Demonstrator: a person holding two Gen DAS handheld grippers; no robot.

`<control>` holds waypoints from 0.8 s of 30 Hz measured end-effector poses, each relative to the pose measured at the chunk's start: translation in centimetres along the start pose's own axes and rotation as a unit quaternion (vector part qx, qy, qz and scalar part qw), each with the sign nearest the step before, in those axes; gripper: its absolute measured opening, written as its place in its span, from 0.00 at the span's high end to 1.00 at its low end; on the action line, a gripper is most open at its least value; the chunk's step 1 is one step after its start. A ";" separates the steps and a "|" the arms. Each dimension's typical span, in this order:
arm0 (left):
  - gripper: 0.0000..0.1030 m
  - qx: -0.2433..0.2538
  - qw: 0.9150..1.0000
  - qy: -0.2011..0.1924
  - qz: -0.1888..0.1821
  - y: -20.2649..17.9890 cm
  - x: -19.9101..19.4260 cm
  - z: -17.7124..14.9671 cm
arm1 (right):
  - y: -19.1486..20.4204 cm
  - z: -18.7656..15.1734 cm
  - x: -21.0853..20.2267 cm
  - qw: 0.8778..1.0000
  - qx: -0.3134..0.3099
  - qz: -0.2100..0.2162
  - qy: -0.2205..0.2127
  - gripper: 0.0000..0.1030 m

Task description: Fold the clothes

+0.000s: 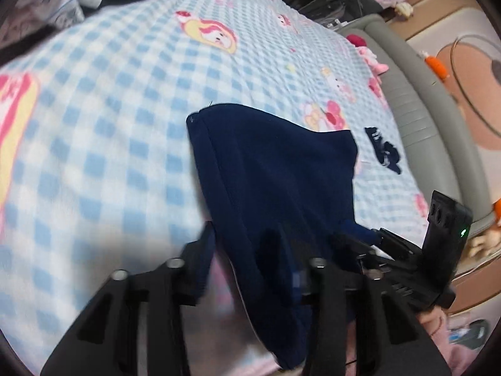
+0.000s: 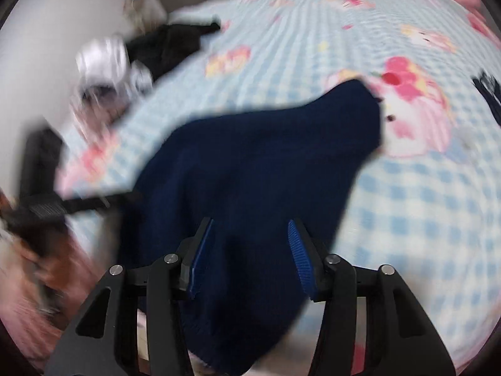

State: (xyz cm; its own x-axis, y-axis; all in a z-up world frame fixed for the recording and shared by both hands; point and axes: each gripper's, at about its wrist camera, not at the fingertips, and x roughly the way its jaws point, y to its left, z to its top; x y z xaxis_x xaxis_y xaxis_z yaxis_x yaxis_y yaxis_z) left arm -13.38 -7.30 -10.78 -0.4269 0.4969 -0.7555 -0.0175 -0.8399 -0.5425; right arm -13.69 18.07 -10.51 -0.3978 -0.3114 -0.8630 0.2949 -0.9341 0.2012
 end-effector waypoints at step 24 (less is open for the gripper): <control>0.80 0.057 0.998 0.005 0.007 -2.2 3.8 4.8 | -7.7 5.0 2.4 0.991 0.065 -0.111 -0.029 0.65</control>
State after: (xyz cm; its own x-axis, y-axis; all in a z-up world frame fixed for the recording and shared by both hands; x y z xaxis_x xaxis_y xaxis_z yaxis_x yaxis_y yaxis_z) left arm -19.31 -4.59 -10.66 -0.4187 0.4865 -0.7668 -0.1147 -0.8659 -0.4868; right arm -21.24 23.65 -11.82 -0.4909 -0.1014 -0.8653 0.0818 -0.9942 0.0701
